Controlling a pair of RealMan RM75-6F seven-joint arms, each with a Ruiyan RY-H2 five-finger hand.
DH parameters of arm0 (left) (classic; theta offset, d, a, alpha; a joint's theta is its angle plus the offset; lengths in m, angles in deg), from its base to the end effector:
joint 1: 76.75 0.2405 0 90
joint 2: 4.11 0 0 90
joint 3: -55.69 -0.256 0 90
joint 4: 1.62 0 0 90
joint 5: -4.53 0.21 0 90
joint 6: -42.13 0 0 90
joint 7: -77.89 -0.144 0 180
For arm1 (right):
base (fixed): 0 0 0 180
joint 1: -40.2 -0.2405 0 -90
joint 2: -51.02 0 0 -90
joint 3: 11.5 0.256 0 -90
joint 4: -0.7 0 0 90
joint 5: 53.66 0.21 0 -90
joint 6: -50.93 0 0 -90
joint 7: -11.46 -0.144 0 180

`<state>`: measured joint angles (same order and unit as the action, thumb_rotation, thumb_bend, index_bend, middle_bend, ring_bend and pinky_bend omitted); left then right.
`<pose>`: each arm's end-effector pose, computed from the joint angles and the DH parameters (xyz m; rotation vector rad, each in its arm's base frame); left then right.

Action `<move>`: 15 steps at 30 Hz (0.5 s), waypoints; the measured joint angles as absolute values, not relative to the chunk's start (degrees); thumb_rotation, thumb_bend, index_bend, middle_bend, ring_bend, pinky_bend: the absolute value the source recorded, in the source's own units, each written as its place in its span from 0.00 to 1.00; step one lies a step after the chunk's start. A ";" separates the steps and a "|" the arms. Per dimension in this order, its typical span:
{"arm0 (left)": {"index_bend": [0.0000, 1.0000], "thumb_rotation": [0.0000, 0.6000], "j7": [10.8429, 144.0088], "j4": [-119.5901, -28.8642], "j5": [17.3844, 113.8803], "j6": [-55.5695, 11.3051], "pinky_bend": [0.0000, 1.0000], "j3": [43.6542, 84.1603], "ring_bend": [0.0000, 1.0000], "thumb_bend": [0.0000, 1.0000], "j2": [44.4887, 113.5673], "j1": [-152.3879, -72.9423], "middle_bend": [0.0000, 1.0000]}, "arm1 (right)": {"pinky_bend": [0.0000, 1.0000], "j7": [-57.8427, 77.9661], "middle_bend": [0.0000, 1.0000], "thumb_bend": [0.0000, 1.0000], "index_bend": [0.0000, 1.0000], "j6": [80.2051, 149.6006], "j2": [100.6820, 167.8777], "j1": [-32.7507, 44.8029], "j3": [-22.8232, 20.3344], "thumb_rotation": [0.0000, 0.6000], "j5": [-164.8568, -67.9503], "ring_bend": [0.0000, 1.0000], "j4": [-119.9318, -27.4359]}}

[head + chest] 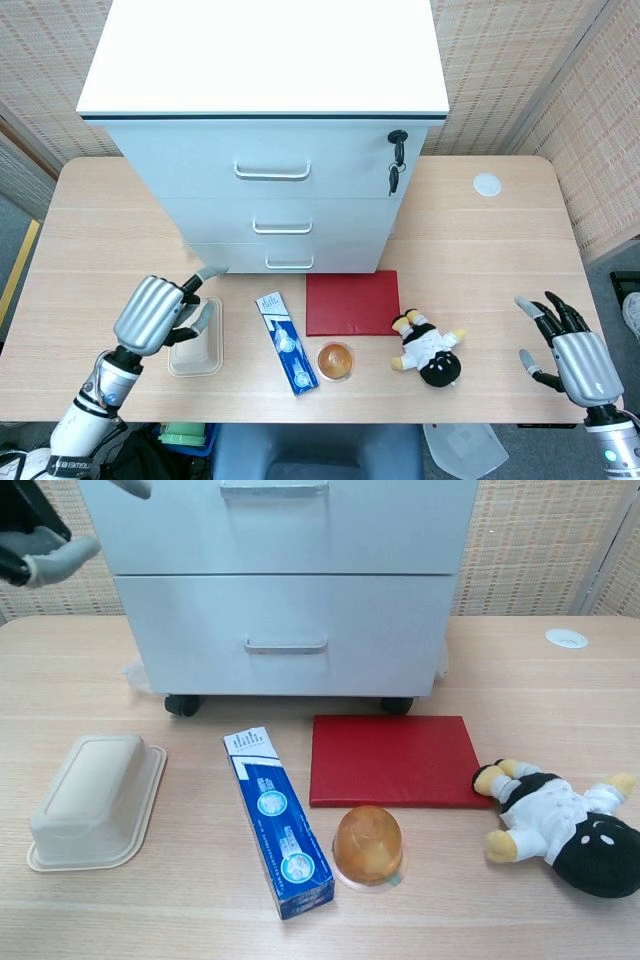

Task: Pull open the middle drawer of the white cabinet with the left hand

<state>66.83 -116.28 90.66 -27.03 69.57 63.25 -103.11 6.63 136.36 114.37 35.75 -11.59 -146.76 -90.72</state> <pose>-0.1145 0.2668 0.1139 -1.7331 -0.8555 -1.3711 -0.3042 -0.1671 0.1515 1.4943 -0.9384 0.9727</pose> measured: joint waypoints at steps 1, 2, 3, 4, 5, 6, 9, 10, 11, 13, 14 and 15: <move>0.21 1.00 66.49 -116.41 89.88 -26.63 1.00 70.05 1.00 0.50 63.80 -103.79 0.96 | 0.14 6.63 0.19 0.33 0.14 136.34 114.33 35.76 -11.61 1.00 -146.75 0.10 -90.73; 0.21 1.00 66.17 -116.50 89.06 -26.26 1.00 70.52 1.00 0.50 64.35 -104.45 0.96 | 0.14 6.62 0.19 0.33 0.14 136.32 114.29 35.75 -11.62 1.00 -146.75 0.10 -90.75; 0.21 1.00 65.70 -116.57 87.93 -25.76 1.00 71.11 1.00 0.50 65.06 -105.33 0.96 | 0.14 6.60 0.19 0.33 0.14 136.32 114.25 35.74 -11.62 1.00 -146.76 0.10 -90.76; 0.21 1.00 65.30 -116.58 87.06 -25.37 1.00 71.52 1.00 0.50 65.57 -106.00 0.97 | 0.14 6.56 0.19 0.33 0.14 136.33 114.22 35.73 -11.62 1.00 -146.77 0.10 -90.78; 0.21 1.00 64.88 -116.59 86.18 -24.97 1.00 71.91 1.00 0.50 66.04 -106.65 0.97 | 0.14 6.51 0.19 0.33 0.14 136.37 114.19 35.73 -11.62 1.00 -146.78 0.10 -90.78; 0.20 1.00 64.28 -116.59 84.99 -24.45 1.00 72.41 1.00 0.50 66.64 -107.52 0.97 | 0.14 6.47 0.19 0.33 0.14 136.40 114.16 35.76 -11.64 1.00 -146.79 0.10 -90.76; 0.20 1.00 62.98 -116.38 82.04 -23.39 1.00 73.68 1.00 0.50 68.10 -109.62 0.97 | 0.14 6.36 0.19 0.33 0.14 136.41 114.15 35.82 -11.70 1.00 -146.69 0.10 -90.69; 0.20 1.00 62.72 -116.24 81.15 -23.11 1.00 74.06 1.00 0.50 68.55 -110.23 0.97 | 0.14 6.32 0.19 0.33 0.14 136.39 114.14 35.85 -11.72 1.00 -146.66 0.10 -90.65; 0.20 1.00 62.49 -116.07 80.27 -22.86 1.00 74.42 1.00 0.50 68.98 -110.80 0.97 | 0.14 6.31 0.19 0.33 0.14 136.40 114.14 35.86 -11.74 1.00 -146.65 0.10 -90.63; 0.20 1.00 61.92 -115.55 78.25 -22.40 1.00 75.18 1.00 0.50 69.93 -112.06 0.97 | 0.14 6.19 0.19 0.33 0.14 136.49 114.14 35.98 -11.81 1.00 -146.62 0.10 -90.55; 0.19 1.00 61.68 -115.30 77.37 -22.24 1.00 75.49 1.00 0.50 70.34 -112.59 0.97 | 0.14 6.10 0.19 0.33 0.14 136.53 114.13 36.06 -11.84 1.00 -146.55 0.10 -90.46; 0.19 1.00 61.34 -114.96 76.21 -22.05 1.00 75.86 1.00 0.50 70.86 -113.29 0.97 | 0.14 6.04 0.19 0.33 0.14 136.53 114.11 36.12 -11.86 1.00 -146.42 0.10 -90.39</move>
